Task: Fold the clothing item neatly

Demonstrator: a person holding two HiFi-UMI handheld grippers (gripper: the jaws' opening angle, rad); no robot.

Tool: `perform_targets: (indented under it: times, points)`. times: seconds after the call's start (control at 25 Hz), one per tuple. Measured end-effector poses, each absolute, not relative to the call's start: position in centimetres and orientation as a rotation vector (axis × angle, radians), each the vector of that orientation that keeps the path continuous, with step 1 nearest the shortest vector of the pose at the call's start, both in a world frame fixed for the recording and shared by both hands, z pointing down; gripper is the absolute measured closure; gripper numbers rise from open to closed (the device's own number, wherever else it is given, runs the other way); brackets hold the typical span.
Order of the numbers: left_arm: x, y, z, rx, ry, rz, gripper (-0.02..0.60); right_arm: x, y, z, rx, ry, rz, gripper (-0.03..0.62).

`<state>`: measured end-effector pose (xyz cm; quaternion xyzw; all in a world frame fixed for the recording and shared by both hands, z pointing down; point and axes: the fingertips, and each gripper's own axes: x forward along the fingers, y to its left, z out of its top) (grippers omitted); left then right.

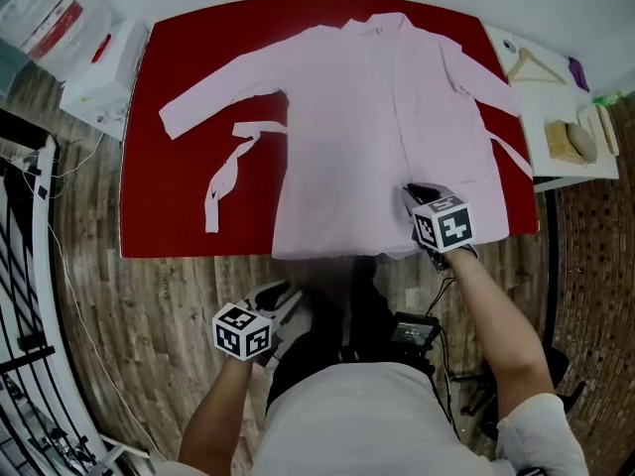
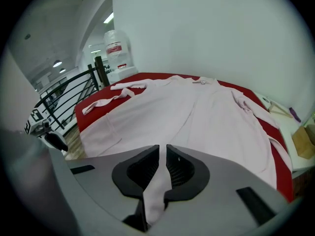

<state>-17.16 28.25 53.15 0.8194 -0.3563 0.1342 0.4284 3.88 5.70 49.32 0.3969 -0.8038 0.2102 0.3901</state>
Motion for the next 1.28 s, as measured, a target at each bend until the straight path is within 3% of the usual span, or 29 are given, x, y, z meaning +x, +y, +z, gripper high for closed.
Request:
perform_targets:
  times: [0.8, 1.28]
  points:
    - [-5.3, 14.9, 46.9, 2.19, -0.813, 0.403, 0.465, 18.5, 13.1, 51.2, 1.156, -2.02, 0.723, 0.569]
    - [0.6, 6.1, 46.1, 2.231, -0.833, 0.52, 0.465, 18.4, 16.0, 51.4, 1.12, -2.072, 0.645, 0.569]
